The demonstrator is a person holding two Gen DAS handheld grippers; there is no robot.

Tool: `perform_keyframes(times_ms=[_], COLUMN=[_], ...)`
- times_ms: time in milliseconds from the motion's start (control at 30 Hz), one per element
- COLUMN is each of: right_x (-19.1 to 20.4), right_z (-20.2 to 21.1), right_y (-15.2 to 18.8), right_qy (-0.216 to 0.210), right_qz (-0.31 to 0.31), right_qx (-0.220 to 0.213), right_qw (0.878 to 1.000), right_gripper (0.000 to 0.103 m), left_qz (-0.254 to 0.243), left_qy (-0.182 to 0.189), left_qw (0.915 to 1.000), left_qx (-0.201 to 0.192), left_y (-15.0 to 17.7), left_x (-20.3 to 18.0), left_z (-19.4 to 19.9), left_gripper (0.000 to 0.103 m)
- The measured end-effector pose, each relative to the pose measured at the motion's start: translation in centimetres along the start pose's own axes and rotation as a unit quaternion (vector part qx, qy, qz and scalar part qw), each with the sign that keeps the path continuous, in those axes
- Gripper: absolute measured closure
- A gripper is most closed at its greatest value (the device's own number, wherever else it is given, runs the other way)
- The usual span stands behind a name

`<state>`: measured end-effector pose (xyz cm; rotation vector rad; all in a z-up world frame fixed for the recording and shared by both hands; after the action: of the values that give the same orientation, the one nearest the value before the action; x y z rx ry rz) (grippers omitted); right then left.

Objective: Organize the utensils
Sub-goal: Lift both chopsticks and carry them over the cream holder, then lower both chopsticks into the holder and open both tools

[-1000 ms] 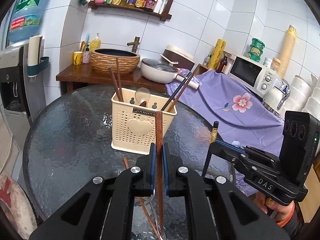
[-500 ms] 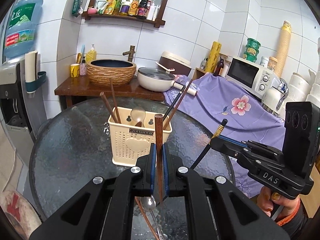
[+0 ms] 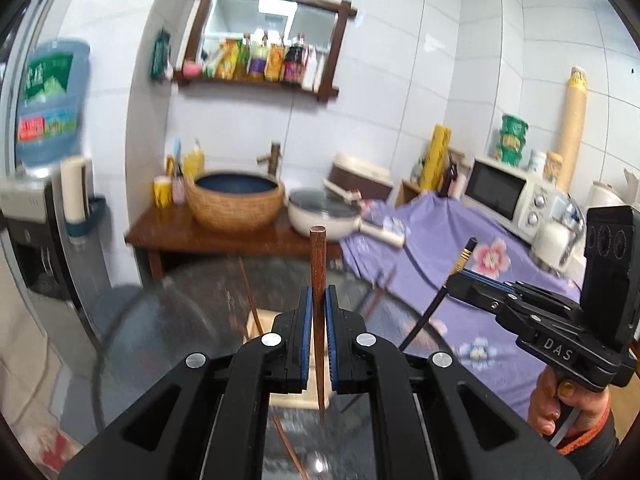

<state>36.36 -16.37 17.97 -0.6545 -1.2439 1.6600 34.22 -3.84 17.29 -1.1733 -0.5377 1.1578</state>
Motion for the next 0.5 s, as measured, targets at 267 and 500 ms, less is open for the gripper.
perform_keyframes(times_ms=[267, 500], right_x=[-0.4, -1.6], right_z=[-1.1, -5.8], right_y=[-7.4, -4.5], right_qy=[0.046, 0.076], right_qz=[0.011, 0.02], right_qx=[-0.053, -0.054], right_qw=[0.997, 0.995], right_gripper=[0.095, 0.095], left_qz=[0.003, 0.023], left_qy=[-0.064, -0.086], left_qw=[0.9969, 0.996], left_qx=[-0.044, -0.003], left_y=[-7.9, -4.4], left_x=[1.8, 4.3], left_z=[-2.1, -7.5], left_gripper=[0.096, 0.096])
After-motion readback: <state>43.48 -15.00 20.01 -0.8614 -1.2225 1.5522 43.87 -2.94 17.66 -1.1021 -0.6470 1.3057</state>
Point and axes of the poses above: each gripper's, at about its wrist camera, not at the fingertips, and z roughly against the way its jaws point, x to its left, y to its underside, the point moved 10 cm from there along -z, roughly the way its jaws point, and after that the axes turned 7 degrees about y, right-handed, at the moved point
